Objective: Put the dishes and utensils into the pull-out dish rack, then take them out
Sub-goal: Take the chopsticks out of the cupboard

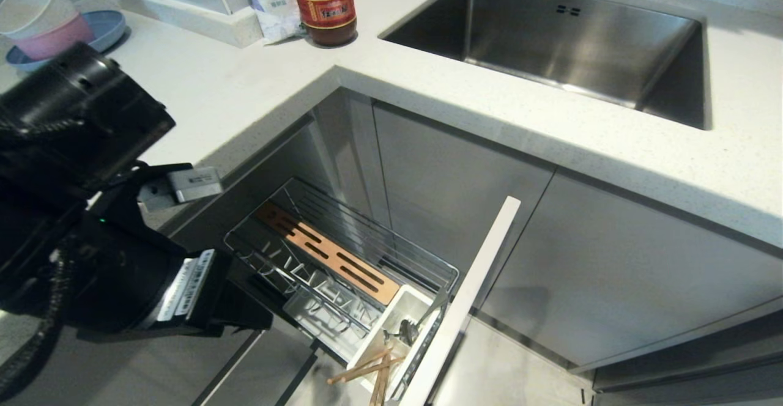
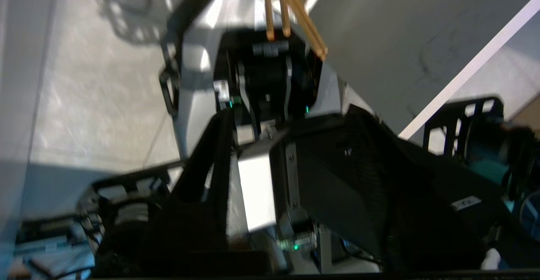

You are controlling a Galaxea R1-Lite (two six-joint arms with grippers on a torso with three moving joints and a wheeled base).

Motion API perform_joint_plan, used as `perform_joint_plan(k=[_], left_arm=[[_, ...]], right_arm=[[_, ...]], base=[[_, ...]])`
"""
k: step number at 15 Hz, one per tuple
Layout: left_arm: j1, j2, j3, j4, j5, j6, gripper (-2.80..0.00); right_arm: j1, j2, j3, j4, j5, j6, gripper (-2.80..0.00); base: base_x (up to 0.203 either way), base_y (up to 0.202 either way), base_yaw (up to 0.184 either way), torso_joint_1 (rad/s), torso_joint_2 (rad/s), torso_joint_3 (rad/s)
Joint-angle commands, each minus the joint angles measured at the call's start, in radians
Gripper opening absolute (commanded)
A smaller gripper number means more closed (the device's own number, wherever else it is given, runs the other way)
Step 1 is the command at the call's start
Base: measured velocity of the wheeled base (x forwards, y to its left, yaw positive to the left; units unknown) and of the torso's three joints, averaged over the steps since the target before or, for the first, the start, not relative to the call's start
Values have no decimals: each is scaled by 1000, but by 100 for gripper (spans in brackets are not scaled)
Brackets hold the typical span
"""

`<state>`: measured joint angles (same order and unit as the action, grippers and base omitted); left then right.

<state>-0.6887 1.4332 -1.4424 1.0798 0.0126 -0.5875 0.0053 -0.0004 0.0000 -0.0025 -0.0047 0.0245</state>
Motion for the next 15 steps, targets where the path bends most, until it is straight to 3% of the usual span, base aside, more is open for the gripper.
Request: perform_joint_plan(k=[1, 3, 7, 11, 15], left_arm=[[0, 82, 26, 9, -30, -5, 0], [-1, 129, 55, 4, -66, -3, 0], [0, 211, 118, -61, -71, 4, 0], [25, 294, 167, -83, -94, 109, 0], [39, 384, 193, -129, -138, 149, 0]], right_arm=[[0, -3, 2, 0, 0, 0, -280], [1, -4, 2, -1, 0, 0, -280], [1, -4, 2, 0, 0, 0, -280], [1, -4, 2, -1, 0, 0, -280], [1, -4, 2, -1, 0, 0, -280]], base=[[0, 0, 0, 0, 0, 0], [0, 0, 0, 0, 0, 0], [0, 0, 0, 0, 0, 0], [0, 0, 0, 0, 0, 0], [0, 0, 0, 0, 0, 0]])
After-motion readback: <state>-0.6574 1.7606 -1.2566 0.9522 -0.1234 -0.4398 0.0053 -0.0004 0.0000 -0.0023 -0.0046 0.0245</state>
